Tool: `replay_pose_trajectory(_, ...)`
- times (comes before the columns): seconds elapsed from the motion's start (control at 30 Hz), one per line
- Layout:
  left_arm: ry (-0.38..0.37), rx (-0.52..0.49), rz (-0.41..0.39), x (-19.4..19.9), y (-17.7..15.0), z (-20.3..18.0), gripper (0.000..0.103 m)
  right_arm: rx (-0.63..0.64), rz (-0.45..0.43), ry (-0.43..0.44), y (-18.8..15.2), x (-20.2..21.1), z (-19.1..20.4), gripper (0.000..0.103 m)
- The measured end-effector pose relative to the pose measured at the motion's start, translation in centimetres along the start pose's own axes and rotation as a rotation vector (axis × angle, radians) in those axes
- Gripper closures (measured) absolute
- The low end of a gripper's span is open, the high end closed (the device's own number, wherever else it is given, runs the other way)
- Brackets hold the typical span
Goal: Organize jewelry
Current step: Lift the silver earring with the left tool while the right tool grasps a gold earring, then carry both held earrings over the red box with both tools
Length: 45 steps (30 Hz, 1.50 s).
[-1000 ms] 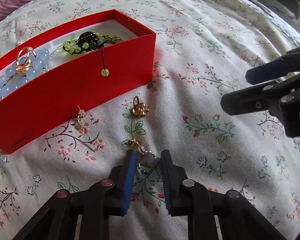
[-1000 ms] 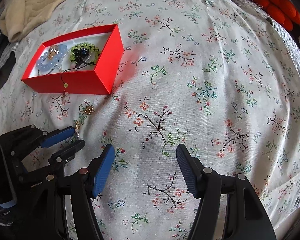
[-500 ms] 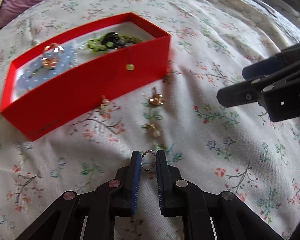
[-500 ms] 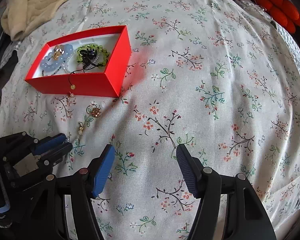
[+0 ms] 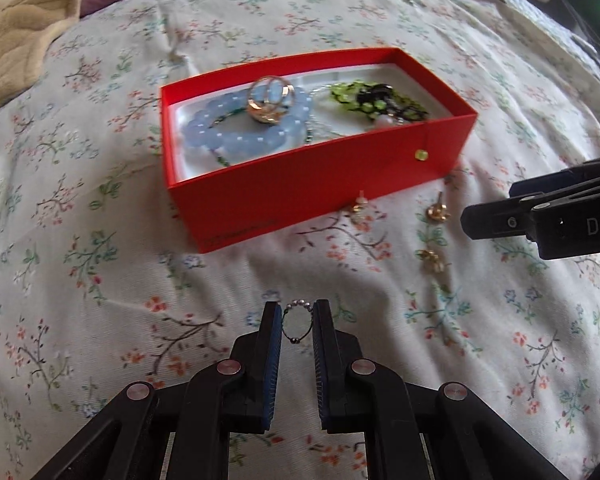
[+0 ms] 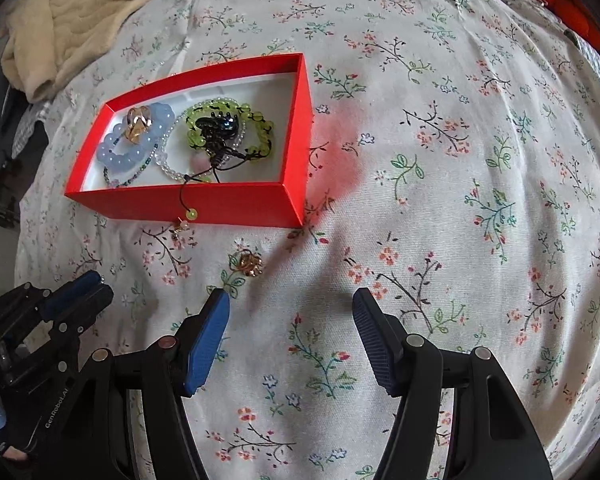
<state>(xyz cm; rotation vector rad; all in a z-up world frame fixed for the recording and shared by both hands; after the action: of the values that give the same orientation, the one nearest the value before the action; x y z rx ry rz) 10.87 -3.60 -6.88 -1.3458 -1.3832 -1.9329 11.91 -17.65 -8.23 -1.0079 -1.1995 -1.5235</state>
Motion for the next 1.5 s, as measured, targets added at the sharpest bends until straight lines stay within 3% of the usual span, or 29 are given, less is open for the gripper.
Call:
replay_pose_trajectory(0.17, 0.013, 0.021, 0.009, 0.0, -0.1, 1.1, 0.093, -0.001, -0.005, 0.007, 0.8, -0.9, 1.4, 0.037)
replay_pose_trajectory(0.3, 0.016, 0.032, 0.014, 0.0, -0.2, 1.8, 0.093, 0.017, 0.003, 0.006, 1.2, -1.8, 2.5, 0.059)
replay_pose_trajectory(0.53, 0.020, 0.048, 0.023, -0.1, -0.5, 2.5, 0.093, 0.049, -0.002, -0.040, 1.5, -2.7, 2.8, 0.088)
replay_pose_trajectory(1.0, 0.000, 0.104, 0.005, 0.7, 0.4, 3.1, 0.093, 0.060, -0.037, 0.028, 0.8, 0.7, 2.0, 0.088)
replay_pose_trajectory(1.5, -0.006, 0.164, -0.086, 2.7, 3.8, 3.5, 0.093, 0.020, -0.110, 0.121, 1.6, 4.9, 2.4, 0.088)
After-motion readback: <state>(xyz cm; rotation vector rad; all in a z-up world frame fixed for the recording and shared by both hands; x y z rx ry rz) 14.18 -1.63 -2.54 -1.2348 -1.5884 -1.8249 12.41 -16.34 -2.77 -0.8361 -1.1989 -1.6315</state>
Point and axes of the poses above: each gripper's, at about its wrist camera, not at the fingertips, and x roughly against the way its jaws point, z to its left, y to its top, the point moved 6 cm from there along -x, roughly the way its jaws point, and after that the axes turned 4 degrees about -x, right-handed, at the moved point
